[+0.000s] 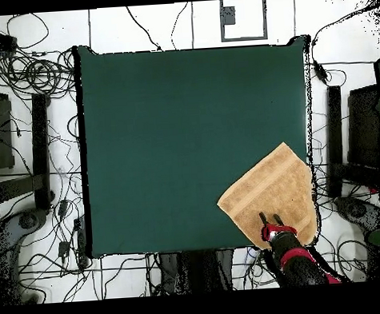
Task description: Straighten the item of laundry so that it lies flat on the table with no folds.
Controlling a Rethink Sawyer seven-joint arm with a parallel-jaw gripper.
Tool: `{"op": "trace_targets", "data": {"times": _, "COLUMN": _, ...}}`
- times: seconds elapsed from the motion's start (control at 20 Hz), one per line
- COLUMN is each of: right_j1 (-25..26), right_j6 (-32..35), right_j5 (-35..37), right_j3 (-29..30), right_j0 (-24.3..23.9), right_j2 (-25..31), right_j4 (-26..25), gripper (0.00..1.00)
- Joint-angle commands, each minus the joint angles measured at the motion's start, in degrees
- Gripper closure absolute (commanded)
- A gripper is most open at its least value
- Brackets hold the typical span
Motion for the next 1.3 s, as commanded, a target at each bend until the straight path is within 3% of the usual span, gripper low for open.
{"op": "trace_targets", "data": {"times": 0.05, "right_j1": 4.2, "right_j6": 11.6, "right_j5": 1.3, "right_j3": 1.9, "right_j0": -8.5, "right_j2": 5.9, "right_j4": -0.8, "gripper": 0.00}}
{"op": "trace_targets", "data": {"times": 0.65, "right_j1": 4.7, "right_j6": 10.7, "right_j5": 2.6, "right_j3": 3.2, "right_j0": -10.6, "right_j2": 8.3, "right_j4": 1.4, "gripper": 0.00}}
{"op": "trace_targets", "data": {"times": 0.9, "right_j1": 4.7, "right_j6": 14.7, "right_j5": -2.8, "right_j3": 5.7, "right_j0": -7.1, "right_j2": 6.7, "right_j4": 3.8, "gripper": 0.00}}
{"op": "trace_targets", "data": {"times": 1.3, "right_j1": 11.4, "right_j6": 15.2, "right_j5": -8.2, "right_j3": 4.5, "right_j0": -9.4, "right_j2": 6.6, "right_j4": 1.1, "gripper": 0.00}}
